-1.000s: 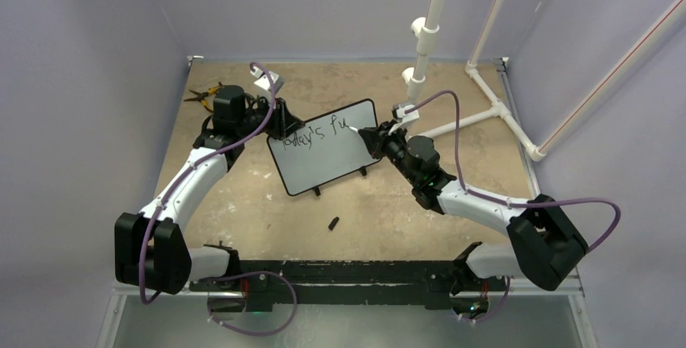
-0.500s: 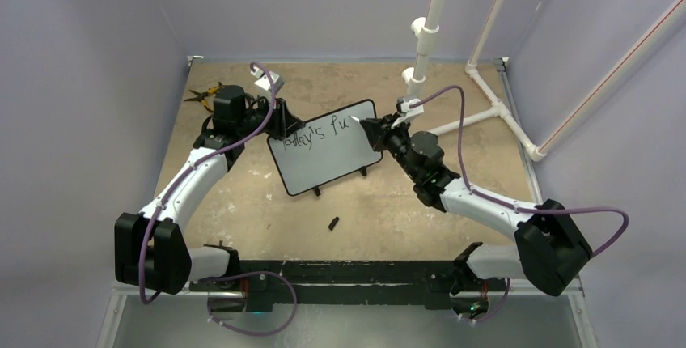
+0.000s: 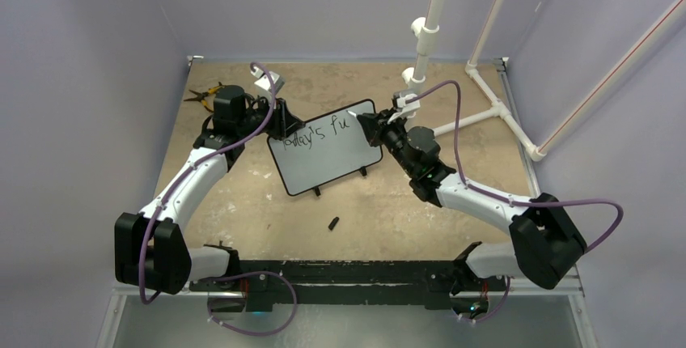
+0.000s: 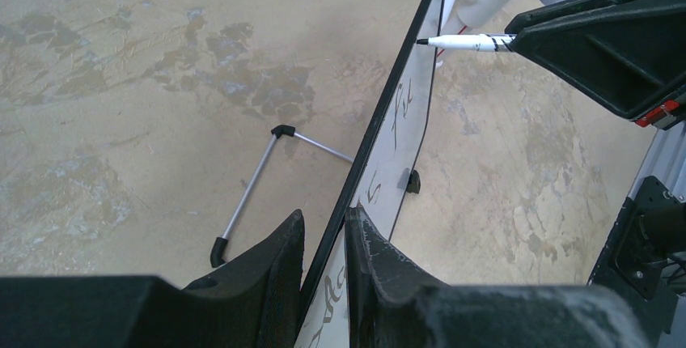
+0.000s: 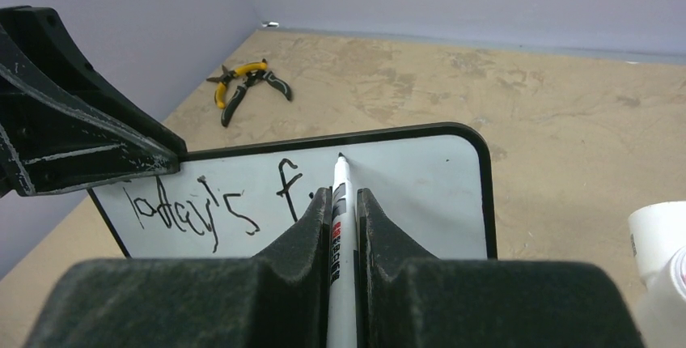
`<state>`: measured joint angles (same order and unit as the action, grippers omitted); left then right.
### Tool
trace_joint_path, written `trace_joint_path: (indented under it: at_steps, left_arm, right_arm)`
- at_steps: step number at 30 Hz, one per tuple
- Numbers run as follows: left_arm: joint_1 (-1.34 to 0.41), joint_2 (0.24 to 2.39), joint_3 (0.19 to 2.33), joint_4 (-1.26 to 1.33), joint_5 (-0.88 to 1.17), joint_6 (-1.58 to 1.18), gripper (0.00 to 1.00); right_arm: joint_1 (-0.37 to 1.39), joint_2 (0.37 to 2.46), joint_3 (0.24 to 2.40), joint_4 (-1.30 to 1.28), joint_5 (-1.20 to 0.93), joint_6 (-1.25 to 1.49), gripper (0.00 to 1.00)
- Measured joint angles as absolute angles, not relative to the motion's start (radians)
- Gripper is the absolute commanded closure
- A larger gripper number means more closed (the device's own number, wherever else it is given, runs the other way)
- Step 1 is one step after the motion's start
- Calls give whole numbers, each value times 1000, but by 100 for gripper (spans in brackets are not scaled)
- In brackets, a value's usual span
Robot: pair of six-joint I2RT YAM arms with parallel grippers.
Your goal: Write a sentence on the whiteboard
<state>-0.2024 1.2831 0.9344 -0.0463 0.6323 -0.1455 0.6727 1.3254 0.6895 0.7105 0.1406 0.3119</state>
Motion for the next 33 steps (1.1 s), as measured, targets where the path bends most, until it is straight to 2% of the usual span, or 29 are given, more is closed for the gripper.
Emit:
trace_joint_path:
  at_steps: [19, 33]
  left_arm:
    - [-203, 1283, 934, -46, 632, -146, 78]
    - [-204, 1283, 934, -46, 633, -146, 78]
  right_arm:
    - [673, 1295, 580, 695, 146, 346, 100]
    - [673, 1274, 610, 641, 193, 339, 100]
